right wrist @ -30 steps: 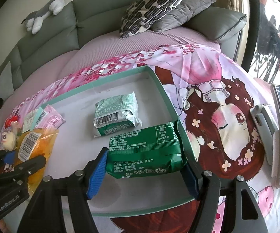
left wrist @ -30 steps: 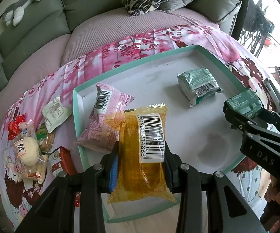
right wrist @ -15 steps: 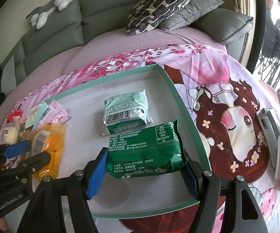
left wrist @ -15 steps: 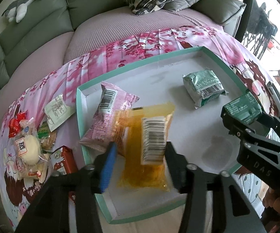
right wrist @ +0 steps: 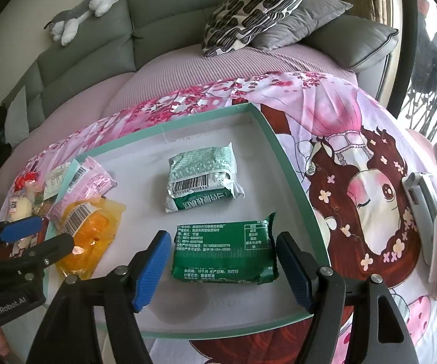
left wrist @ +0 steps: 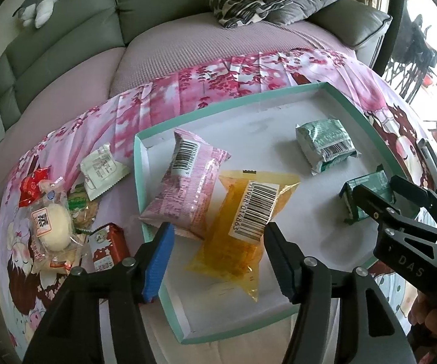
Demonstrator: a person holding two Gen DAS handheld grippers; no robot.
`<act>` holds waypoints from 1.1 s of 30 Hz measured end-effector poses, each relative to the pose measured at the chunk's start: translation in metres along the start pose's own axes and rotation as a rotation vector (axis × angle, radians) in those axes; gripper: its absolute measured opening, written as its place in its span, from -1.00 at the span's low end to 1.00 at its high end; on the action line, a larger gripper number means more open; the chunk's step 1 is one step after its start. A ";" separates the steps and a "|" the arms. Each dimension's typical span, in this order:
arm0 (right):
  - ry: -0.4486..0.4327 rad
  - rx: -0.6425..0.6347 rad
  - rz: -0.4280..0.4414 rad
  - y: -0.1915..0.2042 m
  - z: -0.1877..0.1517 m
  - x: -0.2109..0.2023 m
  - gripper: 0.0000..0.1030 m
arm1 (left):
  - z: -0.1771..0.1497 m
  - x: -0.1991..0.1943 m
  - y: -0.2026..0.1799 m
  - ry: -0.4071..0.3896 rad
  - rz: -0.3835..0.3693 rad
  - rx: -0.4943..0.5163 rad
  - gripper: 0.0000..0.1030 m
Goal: Organize snacks
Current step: 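Lower the yellow cake and green box into the tray and open both grippers, then move both grippers back toward the snack pile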
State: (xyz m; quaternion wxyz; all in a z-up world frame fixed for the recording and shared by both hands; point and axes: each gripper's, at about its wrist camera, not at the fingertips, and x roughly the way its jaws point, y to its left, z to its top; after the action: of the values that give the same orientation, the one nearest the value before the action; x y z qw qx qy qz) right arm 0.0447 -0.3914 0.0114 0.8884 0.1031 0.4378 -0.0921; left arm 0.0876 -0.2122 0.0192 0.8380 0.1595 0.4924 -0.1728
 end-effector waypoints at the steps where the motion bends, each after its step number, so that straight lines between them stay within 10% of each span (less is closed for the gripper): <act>1: 0.000 -0.001 0.001 0.000 0.000 -0.001 0.46 | 0.000 -0.001 0.001 -0.002 0.002 -0.003 0.24; 14: -0.019 -0.014 0.028 0.004 0.000 -0.004 0.99 | 0.001 -0.013 0.023 -0.058 0.046 -0.097 0.56; 33: -0.035 -0.030 0.044 0.006 -0.001 -0.005 1.00 | -0.003 -0.022 0.045 -0.172 0.111 -0.184 0.94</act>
State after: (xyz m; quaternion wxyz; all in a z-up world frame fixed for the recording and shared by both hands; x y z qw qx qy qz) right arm 0.0422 -0.3847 0.0153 0.8992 0.0977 0.4210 -0.0678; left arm 0.0952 -0.1677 0.0411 0.8965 0.0935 0.4229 -0.0932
